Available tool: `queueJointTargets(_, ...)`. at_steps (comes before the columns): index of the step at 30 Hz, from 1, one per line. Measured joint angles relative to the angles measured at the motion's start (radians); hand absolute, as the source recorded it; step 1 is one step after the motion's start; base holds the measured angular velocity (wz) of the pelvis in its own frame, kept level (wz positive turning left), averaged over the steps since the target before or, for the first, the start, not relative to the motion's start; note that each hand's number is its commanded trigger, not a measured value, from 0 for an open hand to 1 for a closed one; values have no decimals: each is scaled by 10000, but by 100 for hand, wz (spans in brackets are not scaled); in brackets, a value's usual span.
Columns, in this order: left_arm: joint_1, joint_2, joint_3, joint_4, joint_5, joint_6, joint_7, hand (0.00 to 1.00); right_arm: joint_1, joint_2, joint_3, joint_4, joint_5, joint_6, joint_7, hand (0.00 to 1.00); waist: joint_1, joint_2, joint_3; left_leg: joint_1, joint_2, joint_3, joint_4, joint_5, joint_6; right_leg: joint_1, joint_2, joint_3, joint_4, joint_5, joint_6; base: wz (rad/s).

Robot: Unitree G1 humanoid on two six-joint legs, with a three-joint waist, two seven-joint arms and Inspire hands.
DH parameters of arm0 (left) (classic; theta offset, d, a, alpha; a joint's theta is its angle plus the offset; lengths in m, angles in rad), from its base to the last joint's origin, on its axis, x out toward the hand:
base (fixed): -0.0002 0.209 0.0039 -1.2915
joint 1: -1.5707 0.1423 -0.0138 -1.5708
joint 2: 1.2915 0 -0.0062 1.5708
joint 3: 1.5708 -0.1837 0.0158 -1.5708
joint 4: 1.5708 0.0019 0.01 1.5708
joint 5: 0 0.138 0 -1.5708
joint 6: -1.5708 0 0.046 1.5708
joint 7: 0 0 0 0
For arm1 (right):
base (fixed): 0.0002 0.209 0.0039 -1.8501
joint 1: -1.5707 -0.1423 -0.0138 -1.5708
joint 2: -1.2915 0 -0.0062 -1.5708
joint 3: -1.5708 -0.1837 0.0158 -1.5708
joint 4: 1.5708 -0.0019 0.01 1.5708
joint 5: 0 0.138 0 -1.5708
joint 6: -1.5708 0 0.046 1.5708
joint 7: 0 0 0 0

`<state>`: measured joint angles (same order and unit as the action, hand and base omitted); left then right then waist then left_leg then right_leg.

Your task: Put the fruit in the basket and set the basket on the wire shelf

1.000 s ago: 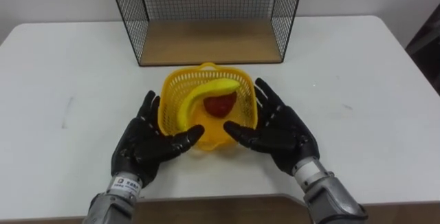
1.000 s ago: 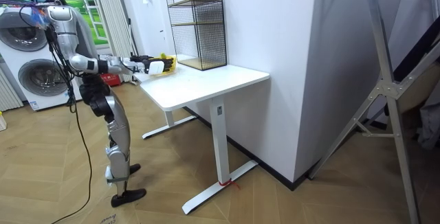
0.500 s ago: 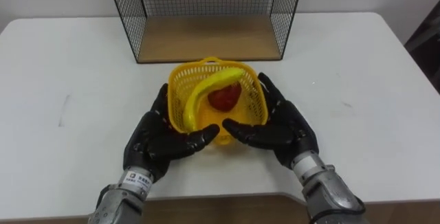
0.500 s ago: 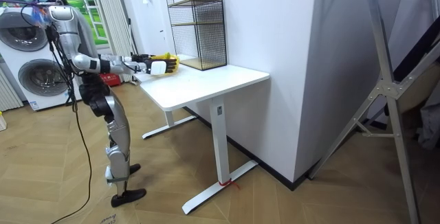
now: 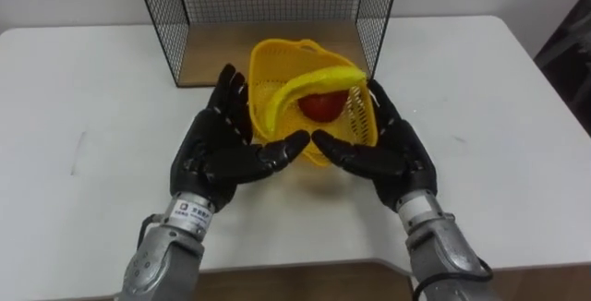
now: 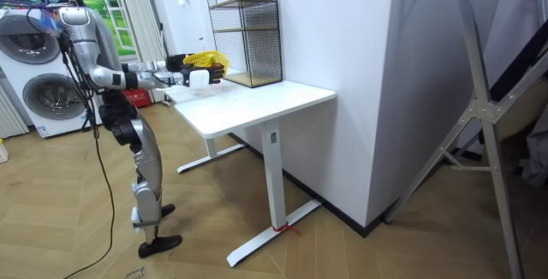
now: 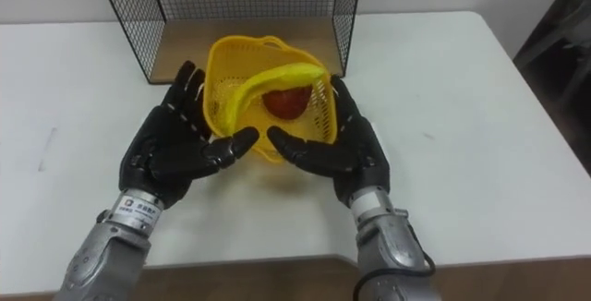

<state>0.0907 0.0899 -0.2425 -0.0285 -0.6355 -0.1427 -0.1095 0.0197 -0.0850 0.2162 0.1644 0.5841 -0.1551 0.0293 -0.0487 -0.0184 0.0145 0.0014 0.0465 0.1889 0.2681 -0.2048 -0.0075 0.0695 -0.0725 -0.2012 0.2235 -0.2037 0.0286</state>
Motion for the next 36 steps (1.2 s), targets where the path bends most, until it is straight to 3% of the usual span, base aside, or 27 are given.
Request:
queueJointTargets(8, -312, -30, -153, -130, -14, -228, 211, 0, -55, 46, 7, -280, -4, -183, -315, 0, 5, 161, -87, -2, 48, 18, 3, 0, 0, -16, 40, 2, 53, 24, -37, 0)
queueJointTargets(15, -313, -79, -153, -211, -9, -306, 254, 0, -67, 57, 5, -762, -23, -235, -412, 0, 3, 163, -87, 8, 60, 53, -14, -1, -1, -41, 48, 30, 88, 24, -36, 0)
queueJointTargets(28, -265, -67, -178, -200, 425, -304, 256, 0, -99, 107, -20, -1460, -827, -339, -624, 0, -14, -51, 41, -122, 137, 143, 230, -27, 9, -355, 21, 55, 558, -13, -29, -2)
queueJointTargets(33, -253, -14, -181, -153, 1155, -284, 259, 0, -97, 50, -18, -1444, -851, -319, -623, 0, 77, -97, 70, -455, 313, 184, 1333, -628, -2, -681, -19, 116, 1491, -584, -96, -6)
queueJointTargets(36, -58, -4, -171, 33, 1292, -96, 261, 0, 2, -3, -7, -1412, -848, -253, -551, 0, 288, -159, 52, -696, 678, 272, 2440, -1257, -130, -988, 76, 211, 2398, -1197, -230, -18)
